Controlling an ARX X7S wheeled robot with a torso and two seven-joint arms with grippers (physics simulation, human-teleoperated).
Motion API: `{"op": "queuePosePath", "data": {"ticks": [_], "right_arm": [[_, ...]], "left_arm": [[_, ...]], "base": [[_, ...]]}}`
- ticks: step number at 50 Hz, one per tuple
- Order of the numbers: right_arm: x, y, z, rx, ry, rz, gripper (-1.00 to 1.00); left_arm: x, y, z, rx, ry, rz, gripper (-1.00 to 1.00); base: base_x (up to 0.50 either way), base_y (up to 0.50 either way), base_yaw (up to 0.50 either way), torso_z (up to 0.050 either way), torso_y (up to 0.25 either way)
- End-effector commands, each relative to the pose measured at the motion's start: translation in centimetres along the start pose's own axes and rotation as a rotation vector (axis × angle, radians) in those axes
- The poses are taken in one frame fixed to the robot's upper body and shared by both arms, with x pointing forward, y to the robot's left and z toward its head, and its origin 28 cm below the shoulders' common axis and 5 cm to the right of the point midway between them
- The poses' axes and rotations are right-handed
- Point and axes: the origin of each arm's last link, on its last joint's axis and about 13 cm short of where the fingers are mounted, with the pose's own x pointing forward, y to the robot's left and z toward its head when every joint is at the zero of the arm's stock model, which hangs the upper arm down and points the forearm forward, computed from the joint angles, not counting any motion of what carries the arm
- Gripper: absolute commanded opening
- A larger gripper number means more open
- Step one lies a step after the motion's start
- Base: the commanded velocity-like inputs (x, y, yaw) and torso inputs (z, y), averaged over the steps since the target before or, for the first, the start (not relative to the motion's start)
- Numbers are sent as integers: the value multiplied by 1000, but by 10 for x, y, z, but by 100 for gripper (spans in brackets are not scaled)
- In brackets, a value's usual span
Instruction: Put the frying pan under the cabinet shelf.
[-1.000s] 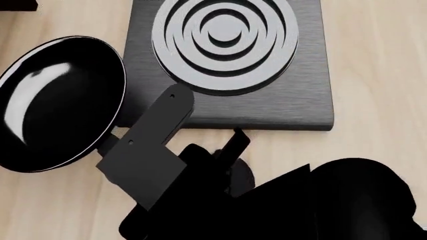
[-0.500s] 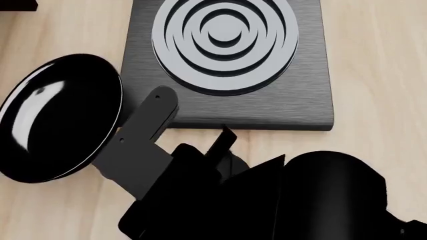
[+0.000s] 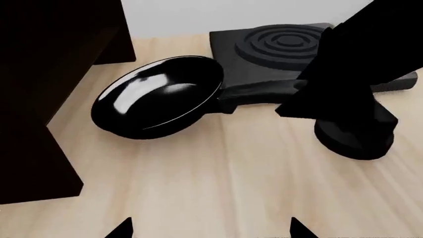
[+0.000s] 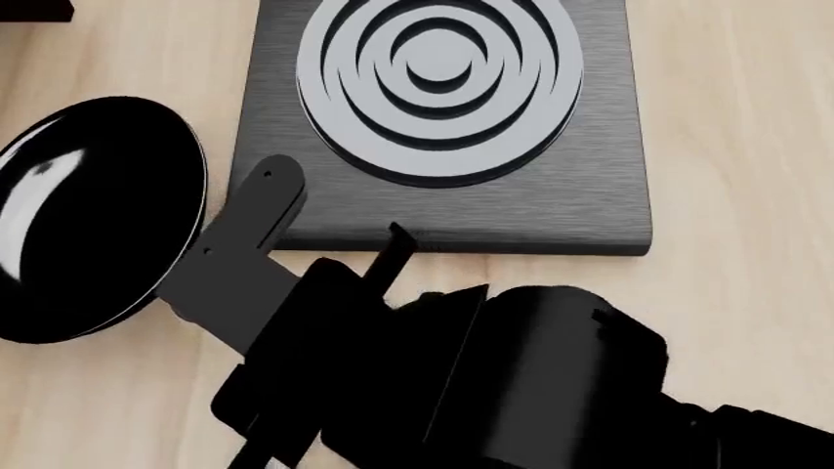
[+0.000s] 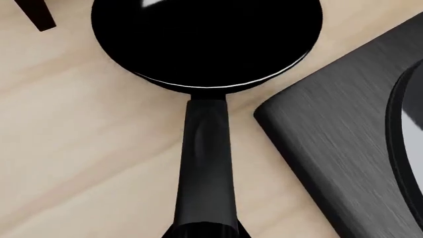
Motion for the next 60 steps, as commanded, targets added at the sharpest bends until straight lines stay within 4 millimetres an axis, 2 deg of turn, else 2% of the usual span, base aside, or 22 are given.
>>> {"op": "queuePosePath", "data": {"ticks": [1, 13, 35, 52, 60], "right_arm": [[20, 5, 0, 12, -29, 83, -100], [37, 5, -1, 25, -32, 125, -100], [64, 6, 18, -20, -61, 203, -100], [103, -1, 25, 9, -96, 255, -100], [110, -2, 27, 8, -119, 270, -100]], "left_arm": [[-1, 1, -1, -3, 6, 7, 100], [-1, 0, -2, -6, 12, 7, 100], [-1, 0, -5, -16, 27, 14, 100], [-4, 2, -7, -12, 37, 31, 100], [-6, 3, -6, -12, 41, 38, 100]], "base": [[0, 0, 0, 0, 0], [0, 1, 2, 0, 0], [0, 1, 1, 0, 0], [0, 1, 2, 0, 0], [0, 2, 3, 0, 0]]}}
